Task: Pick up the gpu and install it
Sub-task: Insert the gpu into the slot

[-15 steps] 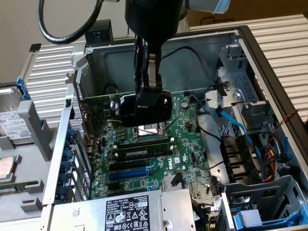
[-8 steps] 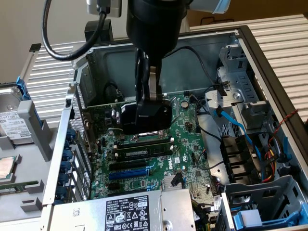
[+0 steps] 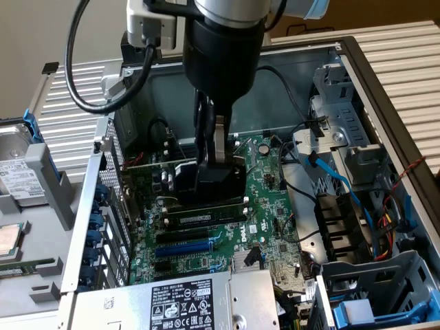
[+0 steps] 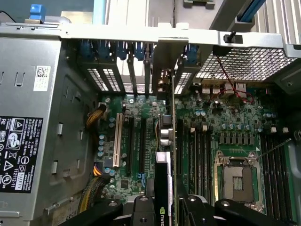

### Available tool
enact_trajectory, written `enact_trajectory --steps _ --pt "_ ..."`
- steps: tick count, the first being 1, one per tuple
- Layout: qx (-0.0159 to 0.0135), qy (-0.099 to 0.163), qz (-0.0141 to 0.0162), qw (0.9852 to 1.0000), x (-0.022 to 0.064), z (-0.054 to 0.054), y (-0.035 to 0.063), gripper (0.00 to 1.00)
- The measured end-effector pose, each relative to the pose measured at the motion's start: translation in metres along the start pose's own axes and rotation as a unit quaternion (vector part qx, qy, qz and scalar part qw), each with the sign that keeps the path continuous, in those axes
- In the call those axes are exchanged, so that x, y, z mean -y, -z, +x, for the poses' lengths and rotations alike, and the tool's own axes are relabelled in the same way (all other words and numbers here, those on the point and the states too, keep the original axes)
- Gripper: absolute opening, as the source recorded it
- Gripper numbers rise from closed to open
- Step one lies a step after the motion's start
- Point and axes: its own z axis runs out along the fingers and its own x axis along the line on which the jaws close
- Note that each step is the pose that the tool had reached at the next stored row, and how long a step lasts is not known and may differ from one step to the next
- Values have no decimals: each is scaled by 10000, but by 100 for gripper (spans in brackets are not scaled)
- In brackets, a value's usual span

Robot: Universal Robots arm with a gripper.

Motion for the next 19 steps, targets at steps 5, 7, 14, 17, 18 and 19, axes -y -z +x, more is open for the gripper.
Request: enact_trajectory --steps 5,7,14,17,18,19 --pt "0 0 0 10000 21 2 -89 27" --pt "-1 0 0 10000 29 3 -124 27" --pt "0 -2 -1 10000 38 4 -163 27" --pt "0 -2 -5 10000 38 4 -164 27" --pt "3 -1 -9 10000 39 4 -165 27" --pt "15 3 -19 10000 40 5 -165 27"
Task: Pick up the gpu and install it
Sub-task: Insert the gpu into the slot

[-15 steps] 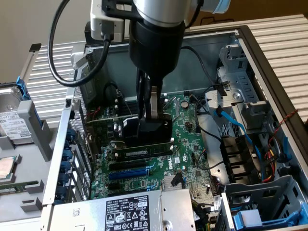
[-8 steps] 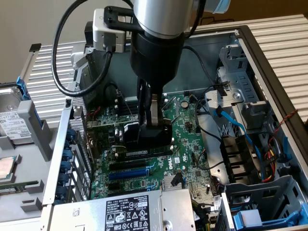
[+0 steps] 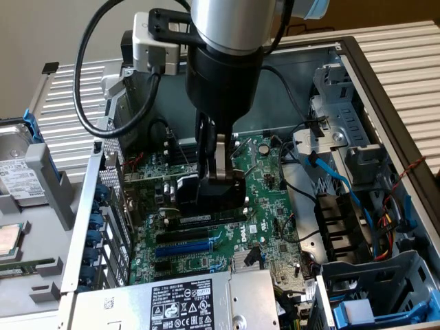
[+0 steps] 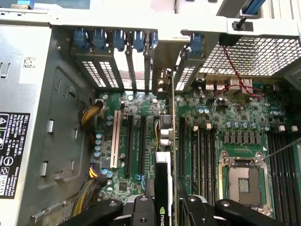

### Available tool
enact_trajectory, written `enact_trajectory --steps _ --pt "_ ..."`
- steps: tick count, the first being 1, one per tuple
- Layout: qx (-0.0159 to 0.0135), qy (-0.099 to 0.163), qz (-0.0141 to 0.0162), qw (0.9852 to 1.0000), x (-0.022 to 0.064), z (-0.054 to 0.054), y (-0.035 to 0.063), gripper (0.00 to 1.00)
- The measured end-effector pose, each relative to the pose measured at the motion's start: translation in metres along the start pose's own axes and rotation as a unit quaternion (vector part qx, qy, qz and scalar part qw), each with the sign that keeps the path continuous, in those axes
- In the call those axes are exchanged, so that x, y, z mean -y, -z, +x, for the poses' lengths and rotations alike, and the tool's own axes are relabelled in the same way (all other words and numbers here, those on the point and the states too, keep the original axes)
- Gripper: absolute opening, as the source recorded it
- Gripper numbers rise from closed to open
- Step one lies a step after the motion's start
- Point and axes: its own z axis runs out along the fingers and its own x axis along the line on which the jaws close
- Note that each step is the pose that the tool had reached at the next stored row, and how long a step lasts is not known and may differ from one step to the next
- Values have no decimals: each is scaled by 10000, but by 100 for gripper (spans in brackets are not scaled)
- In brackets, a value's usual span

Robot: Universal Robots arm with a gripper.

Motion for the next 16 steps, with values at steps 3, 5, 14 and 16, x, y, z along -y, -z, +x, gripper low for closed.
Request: enact_trajectory --steps 3,5,14,16 --pt "27 4 -45 10000 -1 0 0 27" --pt "28 4 -47 10000 -2 0 0 27" --pt "28 5 -47 10000 27 3 -119 27" --pt "28 4 -47 10000 34 4 -155 27"
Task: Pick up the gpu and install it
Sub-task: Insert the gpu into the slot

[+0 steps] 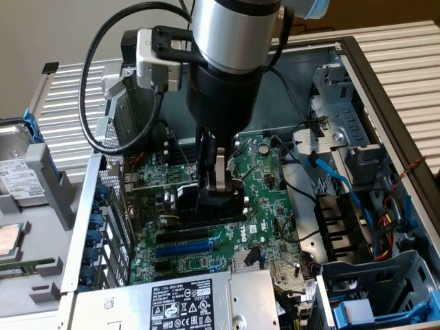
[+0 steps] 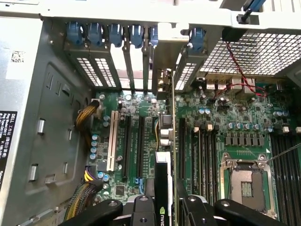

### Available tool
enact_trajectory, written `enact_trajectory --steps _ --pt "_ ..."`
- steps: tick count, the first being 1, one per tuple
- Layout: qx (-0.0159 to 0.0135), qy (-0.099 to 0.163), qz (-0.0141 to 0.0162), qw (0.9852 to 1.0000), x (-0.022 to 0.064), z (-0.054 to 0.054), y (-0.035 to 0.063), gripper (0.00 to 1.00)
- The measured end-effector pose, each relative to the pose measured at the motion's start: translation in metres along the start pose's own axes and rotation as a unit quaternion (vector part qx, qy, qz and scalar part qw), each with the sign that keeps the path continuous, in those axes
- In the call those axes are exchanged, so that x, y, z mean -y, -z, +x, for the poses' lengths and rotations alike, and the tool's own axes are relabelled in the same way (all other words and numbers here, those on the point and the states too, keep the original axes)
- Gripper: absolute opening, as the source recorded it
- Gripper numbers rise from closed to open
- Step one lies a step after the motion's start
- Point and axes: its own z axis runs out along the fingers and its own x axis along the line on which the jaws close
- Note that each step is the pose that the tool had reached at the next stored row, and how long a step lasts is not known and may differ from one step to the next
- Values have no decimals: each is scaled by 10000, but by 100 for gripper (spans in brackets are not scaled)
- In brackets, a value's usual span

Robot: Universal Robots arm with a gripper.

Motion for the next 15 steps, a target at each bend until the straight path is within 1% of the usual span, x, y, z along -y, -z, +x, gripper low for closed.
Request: enact_trajectory --steps 4,9,15 --pt "1 1 0 10000 15 2 -71 27" --pt "1 0 0 10000 18 2 -85 27" --pt "1 1 0 10000 44 6 -188 27"
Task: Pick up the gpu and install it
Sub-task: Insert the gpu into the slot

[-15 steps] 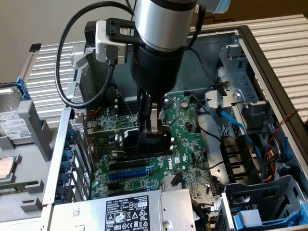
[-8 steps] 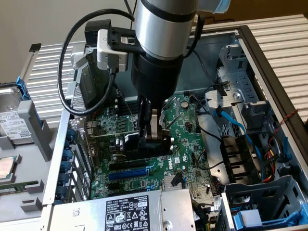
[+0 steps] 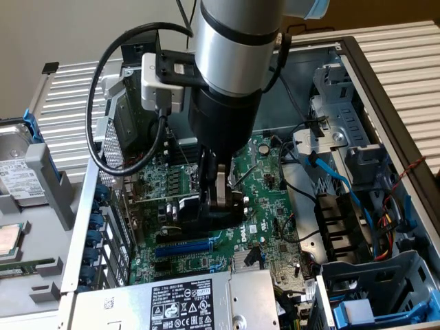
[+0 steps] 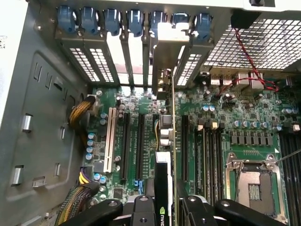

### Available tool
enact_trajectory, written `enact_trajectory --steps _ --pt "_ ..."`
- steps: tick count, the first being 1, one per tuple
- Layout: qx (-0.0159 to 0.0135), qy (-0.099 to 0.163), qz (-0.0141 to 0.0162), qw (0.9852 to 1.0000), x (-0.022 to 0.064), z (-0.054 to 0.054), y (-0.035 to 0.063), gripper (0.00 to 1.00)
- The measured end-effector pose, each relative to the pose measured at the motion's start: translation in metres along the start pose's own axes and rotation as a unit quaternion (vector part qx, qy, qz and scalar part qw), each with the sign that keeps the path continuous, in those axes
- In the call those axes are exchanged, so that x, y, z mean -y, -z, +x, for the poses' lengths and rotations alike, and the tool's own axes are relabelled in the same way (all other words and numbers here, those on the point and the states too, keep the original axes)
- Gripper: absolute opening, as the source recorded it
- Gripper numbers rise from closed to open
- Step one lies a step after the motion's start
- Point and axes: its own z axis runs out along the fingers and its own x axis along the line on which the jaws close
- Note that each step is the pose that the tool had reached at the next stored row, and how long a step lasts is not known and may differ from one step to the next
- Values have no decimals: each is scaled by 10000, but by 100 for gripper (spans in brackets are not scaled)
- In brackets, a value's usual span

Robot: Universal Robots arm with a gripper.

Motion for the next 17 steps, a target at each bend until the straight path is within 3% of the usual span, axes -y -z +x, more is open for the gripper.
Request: enact_trajectory --steps 11,17 --pt "1 -1 4 10000 16 -12 -41 27" --pt "0 -1 4 10000 30 -60 -130 27"
